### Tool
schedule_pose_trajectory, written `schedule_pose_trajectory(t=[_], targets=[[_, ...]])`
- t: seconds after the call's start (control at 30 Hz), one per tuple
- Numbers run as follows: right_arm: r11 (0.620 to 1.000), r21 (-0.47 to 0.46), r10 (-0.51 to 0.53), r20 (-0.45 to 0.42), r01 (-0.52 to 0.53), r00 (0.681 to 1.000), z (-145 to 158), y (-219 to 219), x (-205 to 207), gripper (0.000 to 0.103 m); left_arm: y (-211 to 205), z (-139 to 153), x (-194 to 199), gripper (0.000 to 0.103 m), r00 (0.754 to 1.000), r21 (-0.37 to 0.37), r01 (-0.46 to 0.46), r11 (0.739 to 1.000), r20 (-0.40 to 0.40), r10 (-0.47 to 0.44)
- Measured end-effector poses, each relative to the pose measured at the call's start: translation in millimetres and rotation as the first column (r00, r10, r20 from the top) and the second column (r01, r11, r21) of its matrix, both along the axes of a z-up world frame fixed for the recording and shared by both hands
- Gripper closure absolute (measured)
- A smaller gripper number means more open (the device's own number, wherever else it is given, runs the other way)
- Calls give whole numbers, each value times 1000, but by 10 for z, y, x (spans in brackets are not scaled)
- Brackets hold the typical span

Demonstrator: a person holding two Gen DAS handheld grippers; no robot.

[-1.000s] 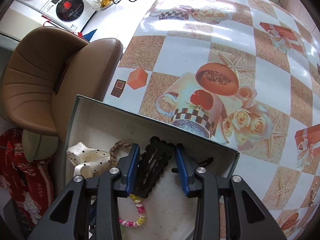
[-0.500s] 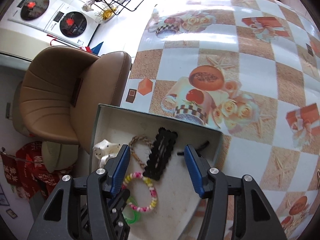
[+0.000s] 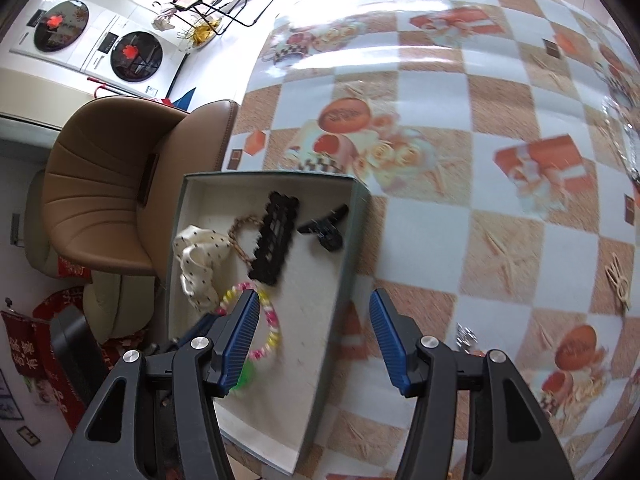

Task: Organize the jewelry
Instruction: 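Lower both held items into the tray and open both grippers, then move both open grippers back over the jewelry on the table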

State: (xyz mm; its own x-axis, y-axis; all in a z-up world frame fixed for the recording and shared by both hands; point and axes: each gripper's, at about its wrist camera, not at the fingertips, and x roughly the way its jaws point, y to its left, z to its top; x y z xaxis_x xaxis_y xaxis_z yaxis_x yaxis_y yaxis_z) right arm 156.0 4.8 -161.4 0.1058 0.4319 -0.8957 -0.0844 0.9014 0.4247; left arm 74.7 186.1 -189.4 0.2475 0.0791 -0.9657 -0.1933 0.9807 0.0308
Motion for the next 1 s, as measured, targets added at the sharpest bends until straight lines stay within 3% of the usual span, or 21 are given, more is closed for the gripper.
schedule_pose_trajectory(t=[0.1, 0.13, 0.17, 0.2, 0.27, 0.37, 0.7, 1.0], targets=[[1000, -5, -12, -1, 12, 1000, 10, -133, -85, 29, 17, -11, -5, 90, 1000, 5, -4, 1000, -7, 4], [1000, -6, -16, -2, 16, 1000, 16, -165, -100, 28, 28, -11, -5, 84, 1000, 6, -6, 1000, -9, 6], [1000, -8, -22, -3, 22, 1000, 16, -205, -119, 27, 39, -8, -8, 31, 1000, 8, -11, 1000, -12, 11], [999, -9, -30, -6, 30, 1000, 15, -257, -145, 26, 45, 6, -22, 2, 1000, 26, -24, 999, -7, 24], [999, -8, -43, -11, 43, 999, 13, -335, -182, 22, 36, 68, -44, 0, 999, 68, -22, 997, 27, 20], [998, -14, -64, -15, 64, 998, 15, -478, -249, 17, 23, 91, -53, 0, 1000, 61, -19, 998, 22, 18], [984, -41, -174, -14, 174, 985, 39, -1074, -559, 16, -248, 356, -187, 0, 998, 109, 46, 993, 37, -50], [959, -58, -275, 30, 277, 961, 155, -1676, -837, 16, -690, 510, -240, 0, 987, 82, 152, 985, 37, -156]])
